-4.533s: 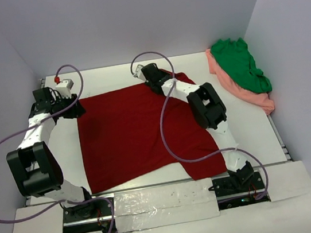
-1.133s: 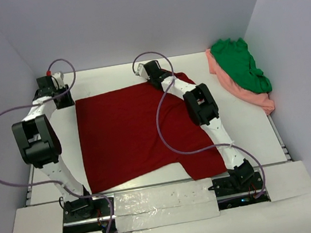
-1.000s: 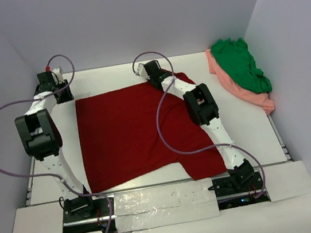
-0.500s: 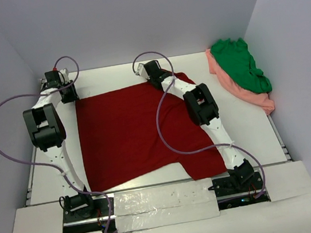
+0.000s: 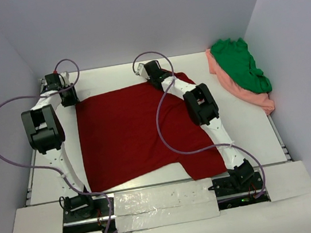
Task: Fold and stack the t-shirts
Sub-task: Grap the side of the flattened tshirt furthest away from the robot with both arms
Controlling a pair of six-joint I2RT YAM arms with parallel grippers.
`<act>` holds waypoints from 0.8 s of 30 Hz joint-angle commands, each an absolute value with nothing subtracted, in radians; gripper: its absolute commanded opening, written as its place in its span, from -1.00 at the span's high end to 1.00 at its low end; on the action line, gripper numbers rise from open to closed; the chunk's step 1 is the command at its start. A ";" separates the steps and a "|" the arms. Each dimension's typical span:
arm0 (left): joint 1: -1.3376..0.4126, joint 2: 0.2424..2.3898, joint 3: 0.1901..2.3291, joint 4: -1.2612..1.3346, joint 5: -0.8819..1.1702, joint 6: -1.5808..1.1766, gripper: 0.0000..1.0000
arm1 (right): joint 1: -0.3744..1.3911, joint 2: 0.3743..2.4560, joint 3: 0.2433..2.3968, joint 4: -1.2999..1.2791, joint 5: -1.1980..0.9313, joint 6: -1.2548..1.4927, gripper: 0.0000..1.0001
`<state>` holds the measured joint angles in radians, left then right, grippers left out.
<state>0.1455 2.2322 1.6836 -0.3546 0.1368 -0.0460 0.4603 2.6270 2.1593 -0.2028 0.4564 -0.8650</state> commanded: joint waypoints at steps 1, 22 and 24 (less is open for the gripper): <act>0.138 2.163 1.658 -0.374 0.149 -0.057 0.14 | 0.453 2.591 2.143 -0.190 0.453 -0.853 0.96; 0.118 2.065 1.606 -0.247 0.074 -0.083 0.12 | 0.454 2.588 2.132 -0.189 0.451 -0.847 0.99; 0.117 2.051 1.592 -0.241 0.068 -0.086 0.12 | 0.456 2.588 2.132 -0.189 0.449 -0.847 0.99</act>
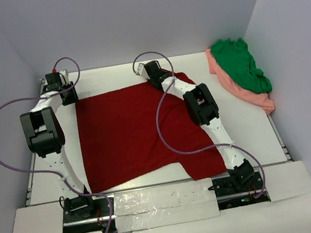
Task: Fold and stack the t-shirts
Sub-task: Grap the side of the flattened tshirt furthest away from the robot with both arms
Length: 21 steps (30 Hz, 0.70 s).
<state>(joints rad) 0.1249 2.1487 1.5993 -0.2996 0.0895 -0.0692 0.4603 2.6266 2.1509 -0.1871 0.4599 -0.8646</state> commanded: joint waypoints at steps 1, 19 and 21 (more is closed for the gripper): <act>0.118 2.034 1.585 -0.235 0.067 -0.090 0.12 | 0.454 2.589 2.134 -0.189 0.451 -0.847 0.99; 0.115 2.049 1.572 -0.314 0.117 -0.089 0.12 | 0.453 2.588 2.140 -0.189 0.454 -0.848 1.00; 0.115 2.062 1.582 -0.328 0.104 -0.090 0.12 | 0.453 2.586 2.141 -0.190 0.453 -0.848 1.00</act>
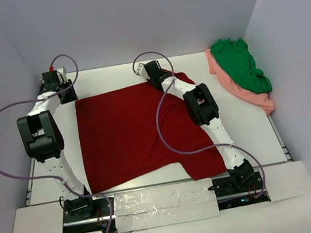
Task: Fold and stack the t-shirts
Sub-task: Grap the side of the flattened tshirt furthest away from the robot with both arms
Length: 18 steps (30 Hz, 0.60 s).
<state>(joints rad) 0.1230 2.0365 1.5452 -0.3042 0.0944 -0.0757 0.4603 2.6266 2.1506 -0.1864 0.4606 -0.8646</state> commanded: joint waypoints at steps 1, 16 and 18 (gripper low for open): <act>0.115 2.065 1.585 -0.331 0.100 -0.091 0.12 | 0.453 2.586 2.141 -0.189 0.453 -0.847 1.00; 0.115 2.126 1.606 -0.344 0.075 -0.084 0.12 | 0.454 2.576 2.141 -0.193 0.453 -0.847 1.00; 0.115 2.134 1.605 -0.331 0.072 -0.083 0.12 | 0.454 2.573 2.134 -0.192 0.449 -0.845 1.00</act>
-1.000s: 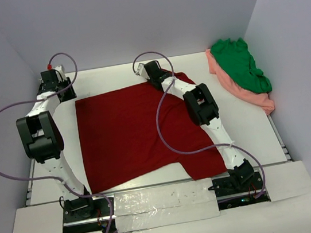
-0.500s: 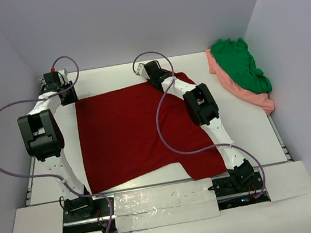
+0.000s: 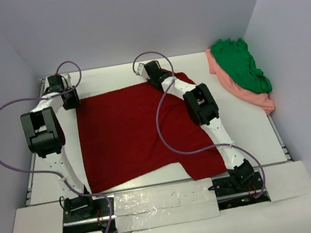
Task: Fold and stack the t-shirts
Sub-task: Grap the side of the flattened tshirt furthest away from the robot with both arms
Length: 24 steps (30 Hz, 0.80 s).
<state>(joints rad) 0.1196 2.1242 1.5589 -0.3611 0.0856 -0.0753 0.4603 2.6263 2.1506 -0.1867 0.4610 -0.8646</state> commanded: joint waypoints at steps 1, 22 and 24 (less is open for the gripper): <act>0.115 2.135 1.606 -0.321 0.061 -0.081 0.12 | 0.454 2.571 2.132 -0.192 0.448 -0.844 1.00; 0.115 2.184 1.580 -0.209 0.032 -0.089 0.56 | 0.457 2.569 2.140 -0.204 0.439 -0.838 1.00; 0.115 2.189 1.577 -0.203 0.037 -0.089 0.64 | 0.459 2.565 2.138 -0.204 0.440 -0.841 1.00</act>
